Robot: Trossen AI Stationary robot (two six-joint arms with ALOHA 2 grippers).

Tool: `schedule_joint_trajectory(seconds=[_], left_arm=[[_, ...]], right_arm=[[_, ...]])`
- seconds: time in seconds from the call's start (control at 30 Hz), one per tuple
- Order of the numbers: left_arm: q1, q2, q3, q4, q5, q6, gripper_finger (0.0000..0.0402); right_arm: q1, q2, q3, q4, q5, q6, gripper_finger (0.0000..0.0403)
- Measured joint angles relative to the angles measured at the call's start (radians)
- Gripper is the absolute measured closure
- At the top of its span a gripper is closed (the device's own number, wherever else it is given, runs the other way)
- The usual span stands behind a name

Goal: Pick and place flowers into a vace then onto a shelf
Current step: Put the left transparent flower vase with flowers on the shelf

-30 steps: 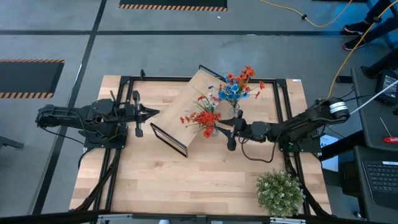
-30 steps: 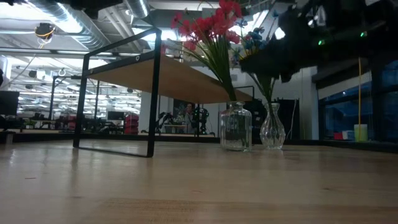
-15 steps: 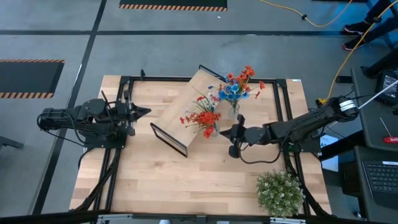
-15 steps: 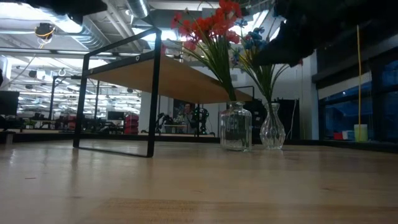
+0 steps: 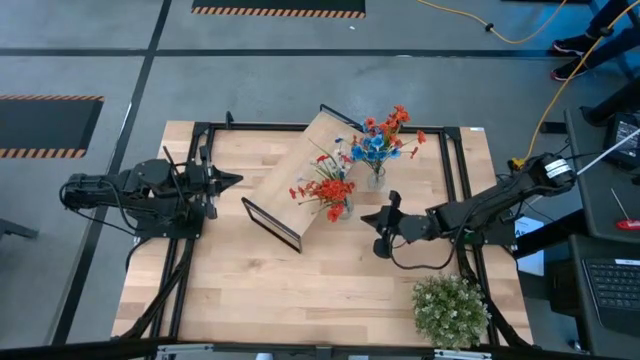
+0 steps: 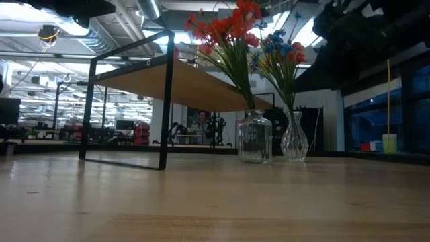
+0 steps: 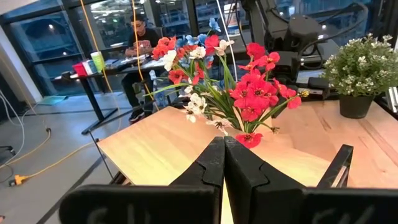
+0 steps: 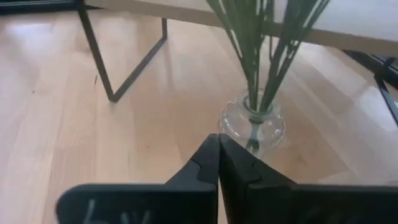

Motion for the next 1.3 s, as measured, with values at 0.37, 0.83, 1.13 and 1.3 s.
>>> schedule_joint_trajectory(seconds=[0.37, 0.83, 1.13, 1.3], left_arm=[[0.0, 0.0, 0.0, 0.001, 0.0, -0.026, 0.0399], [0.0, 0.0, 0.0, 0.001, -0.001, -0.029, 0.0399], [0.0, 0.0, 0.0, 0.001, -0.002, -0.048, 0.0399], [0.0, 0.0, 0.0, 0.001, -0.002, -0.044, 0.0398]], right_arm=[[-0.024, 0.0, -0.006, 0.019, -0.099, -0.041, 0.0338], [-0.06, 0.0, -0.006, -0.009, -0.102, 0.045, 0.0162], [-0.084, 0.0, -0.006, -0.008, -0.101, -0.009, 0.0111], [-0.084, 0.0, -0.006, -0.012, -0.106, -0.037, 0.011]])
